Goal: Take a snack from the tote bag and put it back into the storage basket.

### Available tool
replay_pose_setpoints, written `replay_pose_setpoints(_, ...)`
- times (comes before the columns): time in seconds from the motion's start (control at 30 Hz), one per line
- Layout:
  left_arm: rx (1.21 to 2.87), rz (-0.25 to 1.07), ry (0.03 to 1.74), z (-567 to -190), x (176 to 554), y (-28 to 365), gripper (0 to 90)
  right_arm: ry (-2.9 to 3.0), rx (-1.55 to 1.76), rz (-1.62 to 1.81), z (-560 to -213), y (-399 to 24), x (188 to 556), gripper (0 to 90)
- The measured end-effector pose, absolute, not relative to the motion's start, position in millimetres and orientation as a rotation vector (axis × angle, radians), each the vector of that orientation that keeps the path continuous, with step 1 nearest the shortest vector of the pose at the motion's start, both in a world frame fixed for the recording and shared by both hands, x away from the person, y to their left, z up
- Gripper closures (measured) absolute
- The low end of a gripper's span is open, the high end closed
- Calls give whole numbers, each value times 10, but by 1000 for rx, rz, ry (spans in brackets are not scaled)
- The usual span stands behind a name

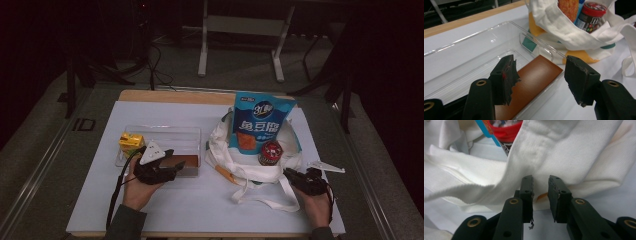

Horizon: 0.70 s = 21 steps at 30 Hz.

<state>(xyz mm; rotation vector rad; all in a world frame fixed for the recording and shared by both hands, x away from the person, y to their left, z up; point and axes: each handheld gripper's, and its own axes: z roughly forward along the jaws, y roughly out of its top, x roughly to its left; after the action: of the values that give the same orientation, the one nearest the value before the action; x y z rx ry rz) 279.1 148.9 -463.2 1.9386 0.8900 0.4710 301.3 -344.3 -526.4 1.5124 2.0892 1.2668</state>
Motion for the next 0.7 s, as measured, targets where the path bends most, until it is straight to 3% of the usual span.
replay_pose_setpoints(0.57, 1947, 453, 873, -4811, 2603, 1538, 446, 1968, 1443, 1349, -4824, -3570, 2964, 798)
replay_pose_setpoints(0.7, 1926, 438, 868, -4882, 2535, 1558, 450, 1972, 1404, 1348, -4706, -3536, 2980, 866)
